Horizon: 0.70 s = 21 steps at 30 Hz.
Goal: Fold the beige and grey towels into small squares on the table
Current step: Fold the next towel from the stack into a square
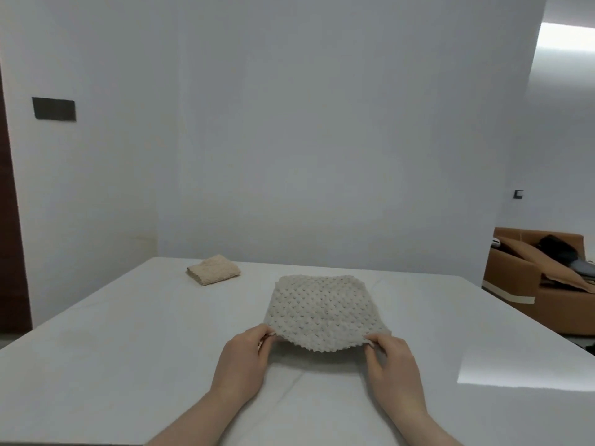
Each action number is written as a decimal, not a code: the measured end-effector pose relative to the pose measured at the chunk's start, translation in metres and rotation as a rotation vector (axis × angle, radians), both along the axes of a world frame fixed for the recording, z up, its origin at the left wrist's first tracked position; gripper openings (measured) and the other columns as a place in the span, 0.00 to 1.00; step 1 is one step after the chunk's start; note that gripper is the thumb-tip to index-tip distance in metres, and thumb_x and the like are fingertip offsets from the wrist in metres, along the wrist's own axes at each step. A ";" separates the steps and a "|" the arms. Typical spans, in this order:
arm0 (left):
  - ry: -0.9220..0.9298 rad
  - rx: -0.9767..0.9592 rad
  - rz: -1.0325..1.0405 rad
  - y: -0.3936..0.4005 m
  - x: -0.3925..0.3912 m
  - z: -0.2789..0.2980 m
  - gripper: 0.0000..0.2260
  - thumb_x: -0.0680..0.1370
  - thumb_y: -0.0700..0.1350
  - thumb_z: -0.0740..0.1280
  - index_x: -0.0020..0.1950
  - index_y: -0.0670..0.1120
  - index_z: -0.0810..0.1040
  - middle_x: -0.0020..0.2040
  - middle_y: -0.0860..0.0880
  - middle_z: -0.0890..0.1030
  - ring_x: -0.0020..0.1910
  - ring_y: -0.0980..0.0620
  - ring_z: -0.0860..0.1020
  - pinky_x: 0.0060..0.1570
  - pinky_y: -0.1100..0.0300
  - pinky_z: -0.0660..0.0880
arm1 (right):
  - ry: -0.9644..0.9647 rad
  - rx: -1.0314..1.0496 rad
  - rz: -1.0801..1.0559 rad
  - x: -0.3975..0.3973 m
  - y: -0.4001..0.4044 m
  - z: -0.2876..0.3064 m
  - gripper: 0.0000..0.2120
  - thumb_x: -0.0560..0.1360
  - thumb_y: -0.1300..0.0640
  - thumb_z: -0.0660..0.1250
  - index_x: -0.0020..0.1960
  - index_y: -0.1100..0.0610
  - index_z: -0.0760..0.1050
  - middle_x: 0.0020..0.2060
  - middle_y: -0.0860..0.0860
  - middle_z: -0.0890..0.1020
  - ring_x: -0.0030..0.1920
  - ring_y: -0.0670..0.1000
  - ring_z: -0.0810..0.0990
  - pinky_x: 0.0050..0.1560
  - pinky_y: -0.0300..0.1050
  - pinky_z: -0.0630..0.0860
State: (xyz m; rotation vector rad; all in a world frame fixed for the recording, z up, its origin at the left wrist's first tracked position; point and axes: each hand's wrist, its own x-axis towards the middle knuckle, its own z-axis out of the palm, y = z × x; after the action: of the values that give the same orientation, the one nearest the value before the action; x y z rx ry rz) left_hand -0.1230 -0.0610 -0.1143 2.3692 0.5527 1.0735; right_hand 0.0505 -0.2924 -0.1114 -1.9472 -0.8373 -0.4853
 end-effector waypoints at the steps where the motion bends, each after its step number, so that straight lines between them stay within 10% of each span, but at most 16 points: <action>1: 0.014 -0.001 -0.006 -0.002 -0.008 0.001 0.06 0.83 0.52 0.66 0.46 0.58 0.79 0.38 0.63 0.80 0.40 0.60 0.78 0.42 0.62 0.73 | -0.004 -0.010 -0.003 -0.005 -0.005 0.001 0.10 0.78 0.58 0.69 0.50 0.43 0.79 0.46 0.37 0.80 0.53 0.43 0.75 0.52 0.40 0.72; 21: -0.045 0.253 0.170 -0.019 -0.086 0.206 0.14 0.80 0.60 0.67 0.42 0.53 0.79 0.33 0.58 0.81 0.35 0.57 0.77 0.33 0.60 0.66 | -0.230 0.096 0.003 -0.046 -0.034 0.189 0.08 0.81 0.59 0.65 0.56 0.52 0.82 0.48 0.50 0.85 0.51 0.52 0.82 0.54 0.47 0.77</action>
State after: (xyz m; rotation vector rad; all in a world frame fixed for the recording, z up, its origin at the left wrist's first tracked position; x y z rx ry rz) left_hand -0.2093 -0.0796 0.0922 2.5414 0.6450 1.3389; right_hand 0.0046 -0.3265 0.0775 -1.8237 -0.9430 -0.7445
